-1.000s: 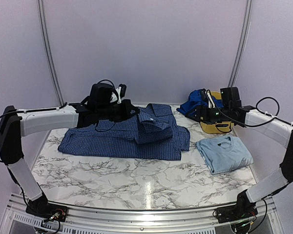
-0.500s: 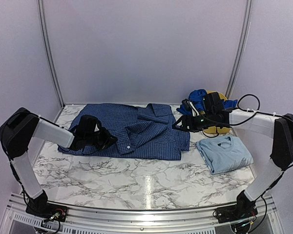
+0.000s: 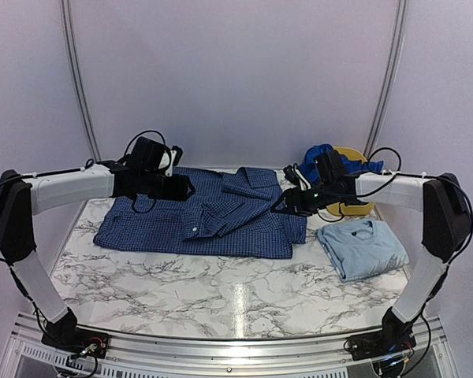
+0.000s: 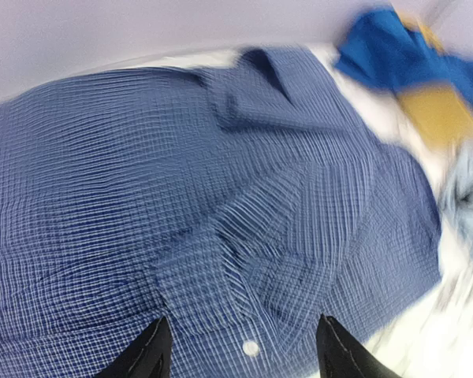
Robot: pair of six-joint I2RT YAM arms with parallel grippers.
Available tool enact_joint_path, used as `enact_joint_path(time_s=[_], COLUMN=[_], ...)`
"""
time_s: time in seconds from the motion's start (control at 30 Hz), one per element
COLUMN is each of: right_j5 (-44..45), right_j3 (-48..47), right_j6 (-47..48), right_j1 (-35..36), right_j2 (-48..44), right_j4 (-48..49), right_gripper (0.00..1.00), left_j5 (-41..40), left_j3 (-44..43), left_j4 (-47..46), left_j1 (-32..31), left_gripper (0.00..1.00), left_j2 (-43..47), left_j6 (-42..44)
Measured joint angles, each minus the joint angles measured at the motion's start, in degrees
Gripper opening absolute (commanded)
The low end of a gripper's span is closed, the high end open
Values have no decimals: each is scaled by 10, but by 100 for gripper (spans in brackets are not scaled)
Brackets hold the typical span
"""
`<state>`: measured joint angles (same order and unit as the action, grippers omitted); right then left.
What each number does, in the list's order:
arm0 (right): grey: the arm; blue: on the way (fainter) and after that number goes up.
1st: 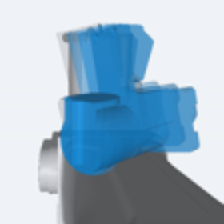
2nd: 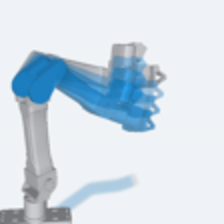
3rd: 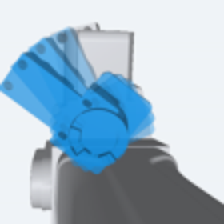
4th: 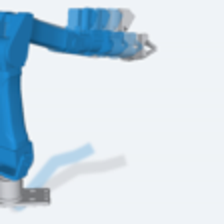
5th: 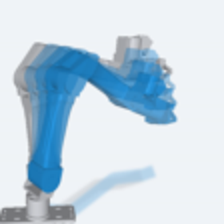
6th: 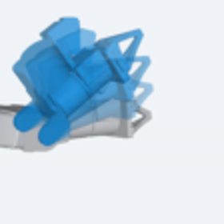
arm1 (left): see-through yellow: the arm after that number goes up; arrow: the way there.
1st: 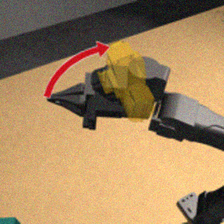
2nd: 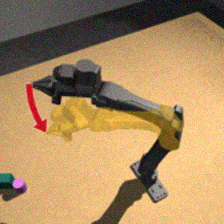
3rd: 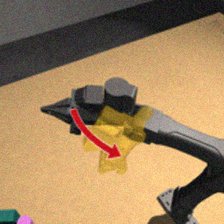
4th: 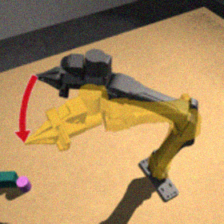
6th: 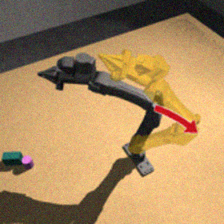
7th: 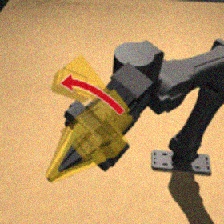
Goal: Fold and stack the mixed laundry pile
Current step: Adjust the 1/3-folded shirt at the center of the board.
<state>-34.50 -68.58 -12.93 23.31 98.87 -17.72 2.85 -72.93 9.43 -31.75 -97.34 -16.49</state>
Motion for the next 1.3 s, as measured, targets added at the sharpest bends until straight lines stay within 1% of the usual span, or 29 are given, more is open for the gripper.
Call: enact_joint_path(time_s=[0.1,0.17,0.23,0.3,0.43,0.5,0.53,0.6,0.63,0.7,0.77,0.8,0.97,1.03,1.17,1.23,1.3], right_j5=[-3,-6,-9,-10,-12,-12,-12,-12,-12,-12,-12,-12,-12,-13,-17,-22,-25], right_j3=[-9,-14,-17,-19,-23,-28,-28,-29,-29,-29,-29,-29,-31,-40,-63,-78,-91], right_j6=[-1,-2,-4,-5,-7,-8,-8,-8,-8,-8,-8,-8,-8,-10,-17,-20,-21], right_j1=[0,0,0,0,0,0,0,0,0,0,0,0,0,1,6,13,21], right_j2=[16,24,31,36,46,53,56,60,61,64,64,64,68,75,88,99,110], right_j4=[-3,-4,-5,-5,-6,-8,-8,-9,-9,-12,-16,-17,-22,-23,-22,-21,-19], right_gripper=[62,62,61,61,59,59,59,59,58,58,58,58,56,55,52,51,50], left_j5=[-13,-14,-16,-27,-72,-102,-114,-145,-156,-183,-200,-203,-210,-210,-227,-243,-255], left_j3=[-19,-26,-30,-32,-49,-62,-69,-88,-94,-105,-113,-120,-175,-220,-347,-403,-433], left_j4=[50,75,94,108,130,135,136,141,142,145,148,149,149,153,146,130,113], left_j1=[-56,-90,-107,-116,-129,-132,-134,-135,-135,-133,-129,-124,-83,-55,-4,13,22], left_gripper=[67,69,73,74,71,67,62,47,35,18,4,0,0,0,0,0,0], left_j2=[-16,-37,-56,-76,-122,-145,-155,-178,-185,-195,-196,-196,-196,-197,-217,-235,-247], left_j6=[118,179,215,250,290,300,302,311,310,315,313,319,315,310,307,309,308])
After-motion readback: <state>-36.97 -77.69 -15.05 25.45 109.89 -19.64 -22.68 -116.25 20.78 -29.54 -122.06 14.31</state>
